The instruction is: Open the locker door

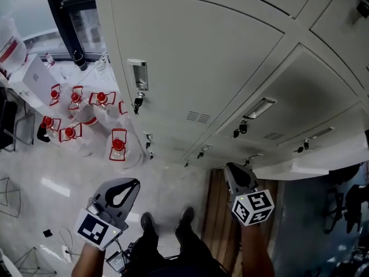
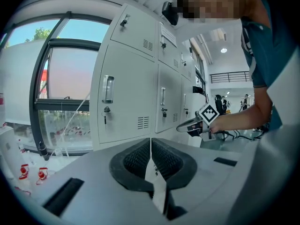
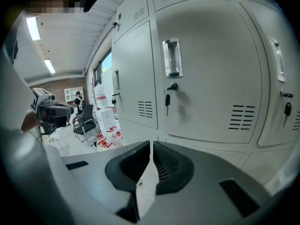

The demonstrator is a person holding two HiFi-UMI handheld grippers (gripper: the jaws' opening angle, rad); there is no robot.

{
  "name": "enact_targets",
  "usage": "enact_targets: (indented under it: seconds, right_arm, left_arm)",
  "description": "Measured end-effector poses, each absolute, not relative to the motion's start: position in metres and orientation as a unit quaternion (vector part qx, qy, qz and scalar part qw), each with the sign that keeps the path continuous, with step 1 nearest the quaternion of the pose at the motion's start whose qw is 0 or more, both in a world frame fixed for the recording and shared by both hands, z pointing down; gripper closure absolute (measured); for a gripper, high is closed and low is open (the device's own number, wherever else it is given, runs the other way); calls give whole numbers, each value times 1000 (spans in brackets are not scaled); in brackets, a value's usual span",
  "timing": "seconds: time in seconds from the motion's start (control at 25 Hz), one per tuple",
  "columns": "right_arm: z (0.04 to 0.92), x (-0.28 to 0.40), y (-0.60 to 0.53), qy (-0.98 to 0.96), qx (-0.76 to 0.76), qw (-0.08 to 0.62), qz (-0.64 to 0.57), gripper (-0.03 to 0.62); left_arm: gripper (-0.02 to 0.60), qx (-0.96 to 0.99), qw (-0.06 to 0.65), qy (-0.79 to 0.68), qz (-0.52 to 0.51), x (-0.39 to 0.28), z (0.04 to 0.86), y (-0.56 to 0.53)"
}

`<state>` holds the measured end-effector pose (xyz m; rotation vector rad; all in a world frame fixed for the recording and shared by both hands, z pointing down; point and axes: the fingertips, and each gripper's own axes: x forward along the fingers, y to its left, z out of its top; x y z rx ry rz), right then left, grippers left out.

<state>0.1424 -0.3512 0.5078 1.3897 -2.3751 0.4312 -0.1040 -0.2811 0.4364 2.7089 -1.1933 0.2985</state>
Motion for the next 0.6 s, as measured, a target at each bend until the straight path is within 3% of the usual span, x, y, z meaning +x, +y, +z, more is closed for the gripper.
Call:
enact_targets:
  seconds: [0.6]
  right_arm:
    - [652, 140, -423, -834, 470, 222, 186, 556]
  left_arm:
    - [557, 890, 133, -416, 129, -101, 529, -297]
